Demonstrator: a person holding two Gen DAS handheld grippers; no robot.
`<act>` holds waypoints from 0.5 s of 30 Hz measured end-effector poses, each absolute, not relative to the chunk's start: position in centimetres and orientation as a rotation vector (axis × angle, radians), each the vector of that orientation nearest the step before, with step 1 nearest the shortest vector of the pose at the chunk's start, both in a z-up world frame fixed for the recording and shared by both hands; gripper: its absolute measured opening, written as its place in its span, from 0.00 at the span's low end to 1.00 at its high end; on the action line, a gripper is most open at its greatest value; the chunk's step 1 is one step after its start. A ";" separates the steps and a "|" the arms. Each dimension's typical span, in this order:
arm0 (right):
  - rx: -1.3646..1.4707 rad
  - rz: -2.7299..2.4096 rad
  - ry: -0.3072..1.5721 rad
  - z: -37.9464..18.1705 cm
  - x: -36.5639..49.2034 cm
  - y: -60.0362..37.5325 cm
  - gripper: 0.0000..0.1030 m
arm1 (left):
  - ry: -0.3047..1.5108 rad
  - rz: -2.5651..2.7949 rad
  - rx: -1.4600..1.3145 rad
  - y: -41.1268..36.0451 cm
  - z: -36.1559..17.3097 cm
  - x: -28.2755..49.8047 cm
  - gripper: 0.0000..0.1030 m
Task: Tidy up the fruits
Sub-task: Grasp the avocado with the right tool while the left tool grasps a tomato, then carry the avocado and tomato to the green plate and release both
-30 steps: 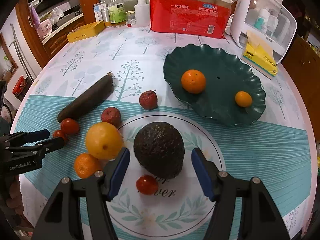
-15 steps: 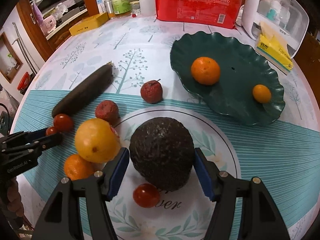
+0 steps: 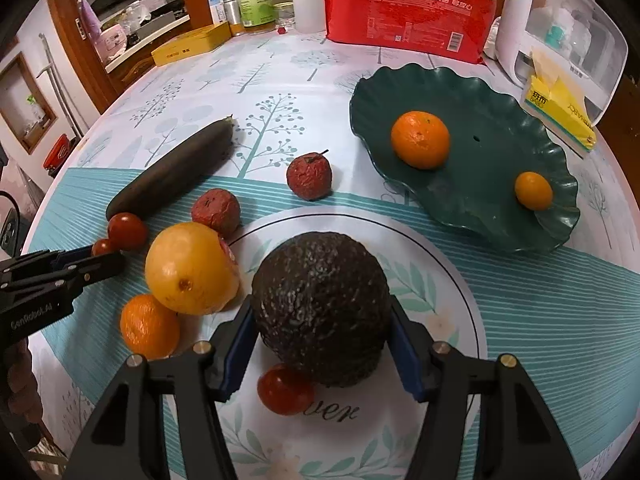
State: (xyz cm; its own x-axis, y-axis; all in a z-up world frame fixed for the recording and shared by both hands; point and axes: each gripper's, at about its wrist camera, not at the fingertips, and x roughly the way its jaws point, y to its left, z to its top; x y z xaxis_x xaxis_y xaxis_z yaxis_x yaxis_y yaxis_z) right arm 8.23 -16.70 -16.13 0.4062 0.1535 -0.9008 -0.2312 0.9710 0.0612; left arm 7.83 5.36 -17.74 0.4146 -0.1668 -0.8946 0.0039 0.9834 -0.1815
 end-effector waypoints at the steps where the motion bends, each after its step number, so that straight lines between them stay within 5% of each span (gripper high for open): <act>1: -0.071 0.246 1.129 -16.1 8.1 -16.8 0.59 | 1.132 -0.106 -0.158 5.3 -17.5 7.7 0.27; 15: -0.003 0.240 1.073 -10.0 7.3 -19.6 0.59 | 1.055 -0.204 -0.147 1.5 -7.6 8.2 0.27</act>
State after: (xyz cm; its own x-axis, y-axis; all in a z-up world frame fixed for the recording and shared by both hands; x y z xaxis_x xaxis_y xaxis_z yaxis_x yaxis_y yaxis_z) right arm 7.25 -19.58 -9.99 0.4541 0.1929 -0.8698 -0.1960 0.9740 0.1136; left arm 8.24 1.54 -7.57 0.4771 -0.2365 -0.8464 0.0964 0.9714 -0.2171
